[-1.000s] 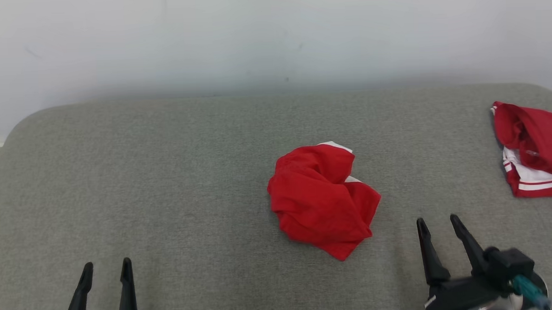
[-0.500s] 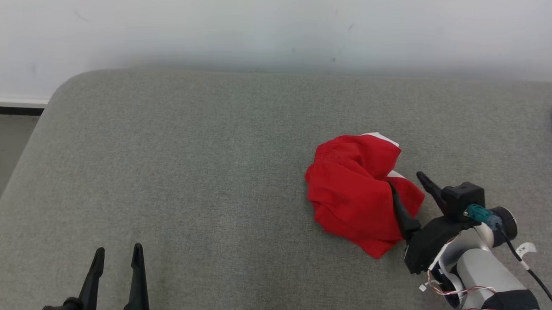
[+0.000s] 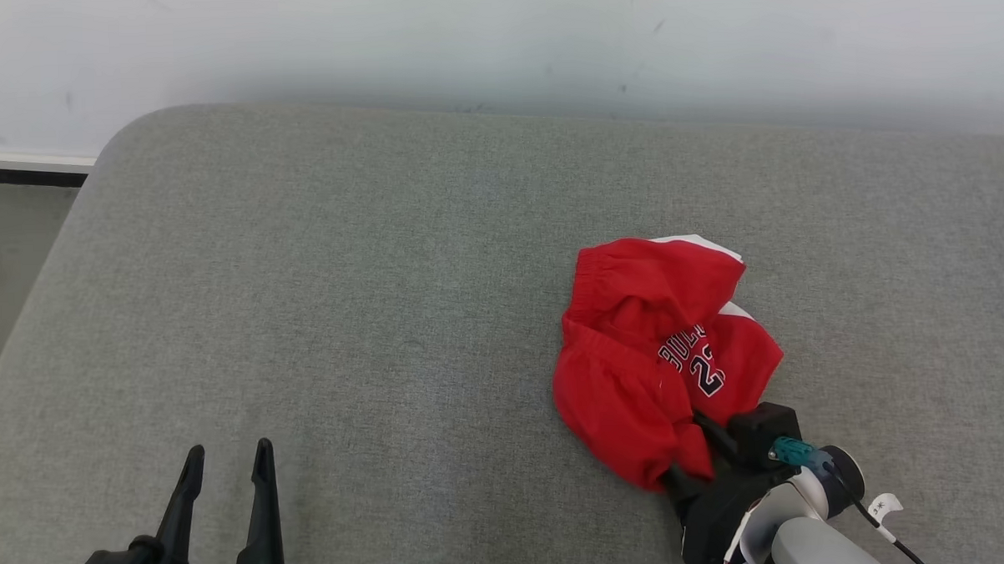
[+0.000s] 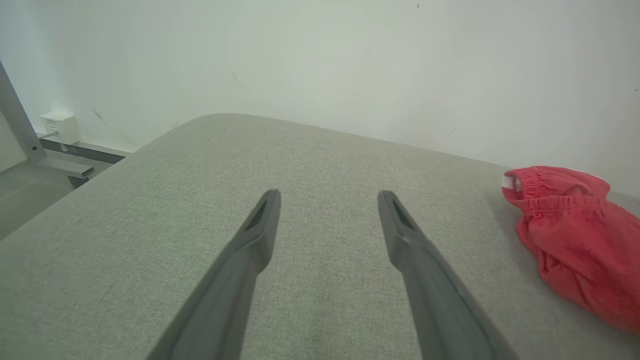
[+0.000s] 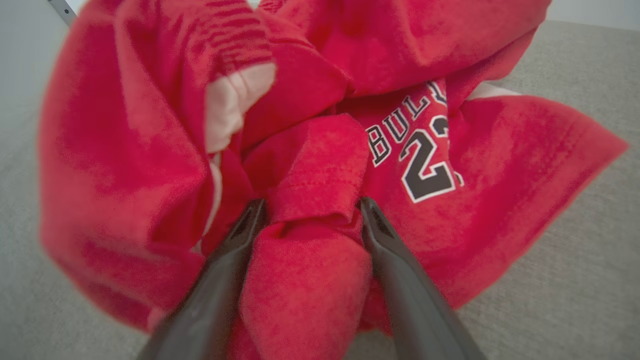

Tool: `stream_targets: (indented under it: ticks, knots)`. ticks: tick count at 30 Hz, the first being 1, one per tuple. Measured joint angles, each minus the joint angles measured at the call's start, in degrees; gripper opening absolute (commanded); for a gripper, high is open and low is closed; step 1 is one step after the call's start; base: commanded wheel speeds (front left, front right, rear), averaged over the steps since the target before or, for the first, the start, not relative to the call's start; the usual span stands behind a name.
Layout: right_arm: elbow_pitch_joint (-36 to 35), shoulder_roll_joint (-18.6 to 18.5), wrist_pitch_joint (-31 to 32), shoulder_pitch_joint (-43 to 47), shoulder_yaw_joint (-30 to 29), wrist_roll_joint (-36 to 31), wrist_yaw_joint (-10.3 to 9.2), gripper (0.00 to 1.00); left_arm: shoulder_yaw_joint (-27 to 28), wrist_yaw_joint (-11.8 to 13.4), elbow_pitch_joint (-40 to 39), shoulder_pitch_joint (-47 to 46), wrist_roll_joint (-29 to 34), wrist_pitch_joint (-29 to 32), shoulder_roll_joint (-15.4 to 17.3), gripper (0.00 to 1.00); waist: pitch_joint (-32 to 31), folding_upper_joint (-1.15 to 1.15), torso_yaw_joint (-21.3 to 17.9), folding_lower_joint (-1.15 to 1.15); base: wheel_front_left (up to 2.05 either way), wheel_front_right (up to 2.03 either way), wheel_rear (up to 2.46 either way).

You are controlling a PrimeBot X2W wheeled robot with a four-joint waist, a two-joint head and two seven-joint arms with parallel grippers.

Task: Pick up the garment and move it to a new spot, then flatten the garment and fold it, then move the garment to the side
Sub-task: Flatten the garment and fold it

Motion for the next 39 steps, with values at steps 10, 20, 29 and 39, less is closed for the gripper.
stream_targets:
  ticks: [10,20,29,39]
  knots:
    - [-3.59,-0.38,-3.27,-0.68,-6.77,-0.52,0.01,0.00,-0.23,0.00,0.18,-0.29,-0.01,0.01,0.07,1.00,-0.51,0.00,-1.98,0.00,0.00,0.00,0.00]
    - [-18.60,-1.15,-3.35,11.38,-23.52,-2.44,0.00,0.00,-0.43,0.00,0.03,0.45,-0.08,0.00,-0.20,1.00,-2.21,0.00,-4.82,-0.01,0.00,0.00,0.00]
    - [-21.34,1.20,-3.36,19.06,-30.94,0.89,0.00,1.00,-0.32,0.00,-0.07,1.64,-0.36,0.00,-0.56,1.00,-2.91,0.00,-6.15,-0.01,0.00,0.00,0.00]
    - [-34.61,1.29,-3.45,22.48,-32.43,-5.38,0.00,1.00,-0.41,0.00,-0.77,1.71,-0.21,0.00,-0.33,1.00,-4.52,0.00,-8.13,-0.01,0.00,0.00,0.00]
